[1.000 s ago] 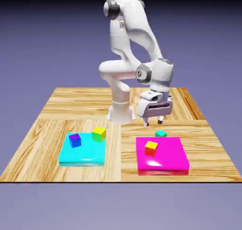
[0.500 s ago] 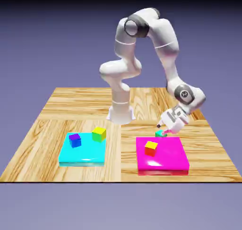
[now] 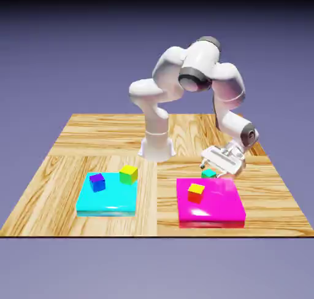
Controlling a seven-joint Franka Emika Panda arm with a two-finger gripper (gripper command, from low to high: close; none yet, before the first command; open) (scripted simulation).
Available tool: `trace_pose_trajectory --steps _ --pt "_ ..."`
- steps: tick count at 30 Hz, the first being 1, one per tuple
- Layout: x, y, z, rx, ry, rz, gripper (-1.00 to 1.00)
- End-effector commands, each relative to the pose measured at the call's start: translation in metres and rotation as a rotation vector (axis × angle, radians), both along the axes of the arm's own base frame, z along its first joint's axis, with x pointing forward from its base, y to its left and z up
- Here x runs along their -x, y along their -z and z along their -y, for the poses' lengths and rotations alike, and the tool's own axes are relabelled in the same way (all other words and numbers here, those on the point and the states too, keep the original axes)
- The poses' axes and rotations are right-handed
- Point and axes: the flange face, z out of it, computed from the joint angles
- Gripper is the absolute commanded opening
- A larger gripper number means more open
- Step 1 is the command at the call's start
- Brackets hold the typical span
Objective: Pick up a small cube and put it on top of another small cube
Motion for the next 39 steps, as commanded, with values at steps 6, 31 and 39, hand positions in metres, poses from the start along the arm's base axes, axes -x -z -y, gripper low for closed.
trace_pose_trajectory --steps 6,31,39 --pt "-0.013 0.004 0.003 -0.063 0.023 0.013 0.0" --pt "-0.133 -0.108 -0.055 -0.362 0.677 0.014 -1.0" --pt "-0.287 -0.188 0.008 -0.651 1.274 0.091 -1.0"
